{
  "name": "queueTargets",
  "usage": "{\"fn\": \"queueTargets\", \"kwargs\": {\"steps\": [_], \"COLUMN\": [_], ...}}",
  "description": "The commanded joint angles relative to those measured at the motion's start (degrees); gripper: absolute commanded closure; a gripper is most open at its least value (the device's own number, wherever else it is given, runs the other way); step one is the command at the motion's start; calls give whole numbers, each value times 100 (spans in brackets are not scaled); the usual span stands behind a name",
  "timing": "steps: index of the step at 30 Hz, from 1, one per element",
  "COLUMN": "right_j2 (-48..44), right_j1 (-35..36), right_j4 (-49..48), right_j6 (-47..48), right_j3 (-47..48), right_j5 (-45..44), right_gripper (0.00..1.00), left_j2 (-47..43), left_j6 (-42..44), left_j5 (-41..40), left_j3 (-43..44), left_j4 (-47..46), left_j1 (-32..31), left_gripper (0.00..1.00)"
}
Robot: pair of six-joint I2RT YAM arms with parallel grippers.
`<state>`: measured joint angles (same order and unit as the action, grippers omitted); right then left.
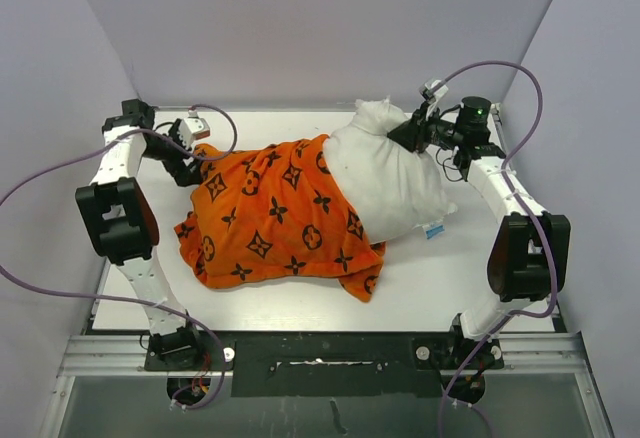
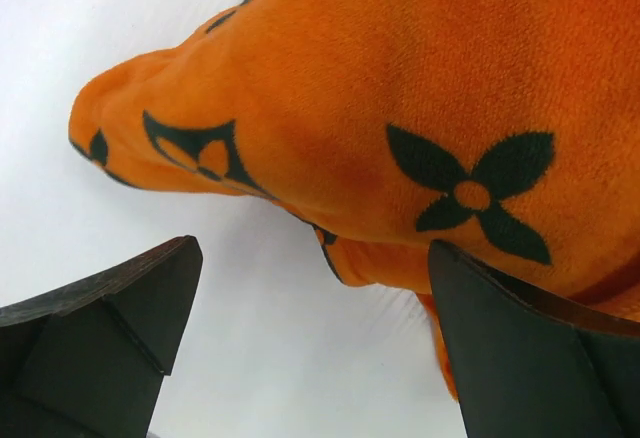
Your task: Remove the pillowcase from the pillow
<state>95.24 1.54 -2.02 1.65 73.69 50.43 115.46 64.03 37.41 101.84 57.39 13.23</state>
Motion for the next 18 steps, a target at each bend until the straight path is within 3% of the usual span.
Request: {"fn": "queueTargets", "kwargs": {"steps": [1, 9, 12, 16, 18], "right_j2": [-159, 117, 211, 366, 408], "right_j1": [-17, 5, 30, 72, 90], "right_j4": [-367, -1030, -1460, -2246, -2434], "right_j6": [386, 17, -318, -1061, -1358], "right_j3": [124, 244, 260, 312, 332], "right_j5": [687, 1579, 1931, 2324, 2205], "right_gripper": [100, 100, 100, 100, 100], "left_j2": [327, 1125, 1426, 1255, 1236], "left_j6": [1034, 646, 820, 1005, 1223], "left_j5": [191, 28, -29, 187, 326], "left_j3": [187, 470, 769, 339, 401], "left_j4": [113, -1294, -929, -1125, -698], "left_j1": [-134, -290, -505, -713, -802], "left_gripper": [2, 2, 2, 3, 11]}}
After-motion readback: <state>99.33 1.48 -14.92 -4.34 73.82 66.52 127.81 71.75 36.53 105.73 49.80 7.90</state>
